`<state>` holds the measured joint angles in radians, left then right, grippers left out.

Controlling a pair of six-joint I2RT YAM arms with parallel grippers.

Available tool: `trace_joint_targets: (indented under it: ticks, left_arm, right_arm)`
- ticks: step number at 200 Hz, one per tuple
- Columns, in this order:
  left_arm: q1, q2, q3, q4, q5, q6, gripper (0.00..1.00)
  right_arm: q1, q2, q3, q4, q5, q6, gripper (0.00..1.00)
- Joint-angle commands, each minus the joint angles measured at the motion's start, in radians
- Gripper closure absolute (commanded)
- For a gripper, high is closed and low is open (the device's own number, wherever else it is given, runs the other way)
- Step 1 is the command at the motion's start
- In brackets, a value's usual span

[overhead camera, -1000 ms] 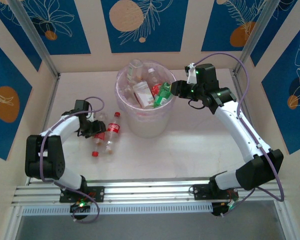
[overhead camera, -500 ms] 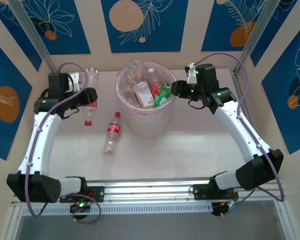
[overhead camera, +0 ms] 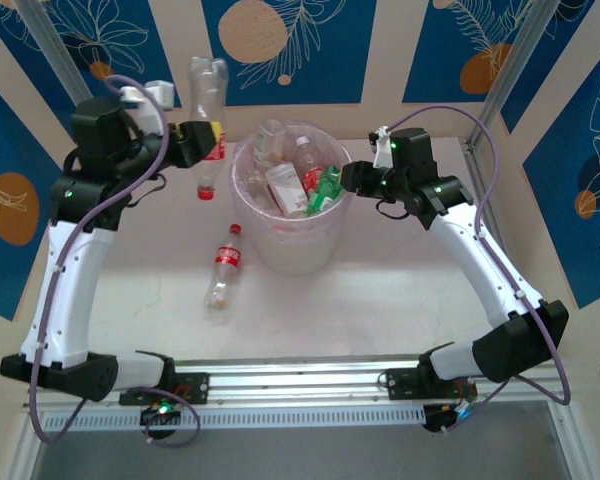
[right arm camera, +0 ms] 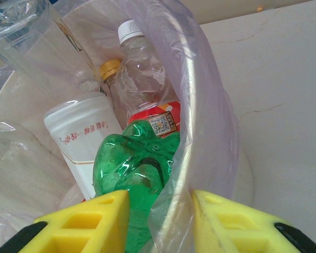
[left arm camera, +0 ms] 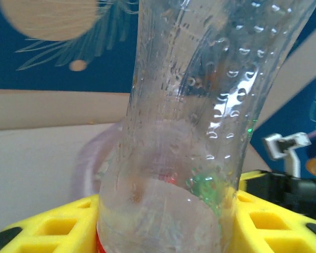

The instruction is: Put the plastic bottles in the bin

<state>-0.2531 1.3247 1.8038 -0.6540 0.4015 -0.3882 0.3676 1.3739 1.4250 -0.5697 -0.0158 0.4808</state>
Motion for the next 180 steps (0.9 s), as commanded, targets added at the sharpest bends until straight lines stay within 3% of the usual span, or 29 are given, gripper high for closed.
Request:
trace_joint_targets:
  ticks: [1,69,128,154,180]
  left_arm:
    - [-0.074,0.080,0.069,0.044,0.016,-0.013,0.61]
    - [-0.263,0.308,0.200,0.014,-0.020,0.017,0.62]
    - [-0.292,0.424,0.232,-0.045,-0.053,0.016,0.63]
    - [-0.299,0.426,0.192,-0.039,-0.057,0.006,0.47]
    - [-0.302,0.425,0.160,-0.018,-0.052,-0.004,0.40]
  right_arm:
    - [0.020,-0.013,0.041,-0.013,-0.004,0.004,0.63]
    - [0.030,-0.019,0.038,-0.018,0.012,0.004,0.63]
    - [0.028,-0.031,0.034,-0.021,0.022,-0.002,0.63]
    - [0.025,-0.029,0.034,-0.015,0.018,-0.004,0.63]
    - [0.021,-0.023,0.046,-0.011,0.011,-0.011,0.61]
